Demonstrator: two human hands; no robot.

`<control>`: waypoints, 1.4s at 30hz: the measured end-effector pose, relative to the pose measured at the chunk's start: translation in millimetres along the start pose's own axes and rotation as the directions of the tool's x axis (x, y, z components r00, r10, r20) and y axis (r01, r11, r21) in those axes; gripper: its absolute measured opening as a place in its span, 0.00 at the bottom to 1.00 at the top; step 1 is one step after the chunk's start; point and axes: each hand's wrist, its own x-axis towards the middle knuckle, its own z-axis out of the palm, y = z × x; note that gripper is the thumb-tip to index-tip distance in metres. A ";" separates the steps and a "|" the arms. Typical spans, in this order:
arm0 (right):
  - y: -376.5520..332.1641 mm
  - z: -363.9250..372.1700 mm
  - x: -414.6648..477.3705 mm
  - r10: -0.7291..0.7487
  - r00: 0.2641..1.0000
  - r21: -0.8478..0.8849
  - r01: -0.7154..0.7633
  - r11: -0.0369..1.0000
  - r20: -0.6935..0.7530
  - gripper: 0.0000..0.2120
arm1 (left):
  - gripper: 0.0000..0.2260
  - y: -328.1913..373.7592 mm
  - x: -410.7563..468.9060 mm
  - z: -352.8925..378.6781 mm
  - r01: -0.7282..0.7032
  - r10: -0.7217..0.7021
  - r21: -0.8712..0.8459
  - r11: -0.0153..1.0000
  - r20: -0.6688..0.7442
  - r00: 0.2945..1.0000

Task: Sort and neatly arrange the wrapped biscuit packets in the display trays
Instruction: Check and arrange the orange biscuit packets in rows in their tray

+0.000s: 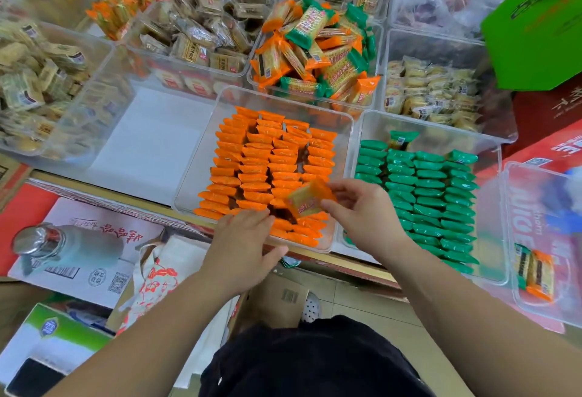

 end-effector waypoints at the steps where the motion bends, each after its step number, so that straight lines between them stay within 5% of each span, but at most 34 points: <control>1: -1.1 3.0 5.9 -0.056 0.998 -0.093 0.057 0.994 0.020 0.14 | 0.34 -1.2 3.4 3.8 -0.018 0.015 0.059 0.998 0.041 0.999; 5: -8.5 22.3 23.7 -0.164 0.977 -0.307 0.198 0.931 0.132 0.14 | 0.35 -6.4 10.2 12.2 -0.058 0.056 0.099 0.993 0.023 0.998; 11: -4.5 49.2 40.5 -0.104 0.933 -0.461 0.265 0.847 0.344 0.13 | 0.35 -10.4 13.0 17.5 -0.070 0.073 0.055 0.996 -0.040 0.997; 18: 6.2 72.8 42.8 -0.167 0.897 -0.629 0.410 0.661 0.409 0.11 | 0.22 -18.7 10.2 30.6 -0.098 0.079 -0.084 0.992 -0.213 0.974; 25: 8.1 71.9 54.0 -0.155 0.868 -0.616 0.450 0.647 0.471 0.11 | 0.37 -10.4 17.1 29.3 -0.074 0.091 0.110 0.991 -0.159 0.983; 28: 5.6 60.0 62.7 -0.099 0.899 -0.552 0.345 0.759 0.426 0.15 | 0.37 -9.6 19.7 30.7 -0.049 0.069 0.141 0.989 -0.141 0.988; 36: 5.4 75.2 71.3 -0.154 0.917 -0.762 0.393 0.515 0.368 0.09 | 0.34 -6.2 24.2 30.8 -0.041 0.059 0.153 0.987 -0.119 0.991; 42: -6.6 62.4 69.3 -0.196 0.929 -0.710 0.368 0.601 0.315 0.06 | 0.31 -0.3 30.8 23.5 -0.068 0.082 0.165 0.984 -0.078 0.994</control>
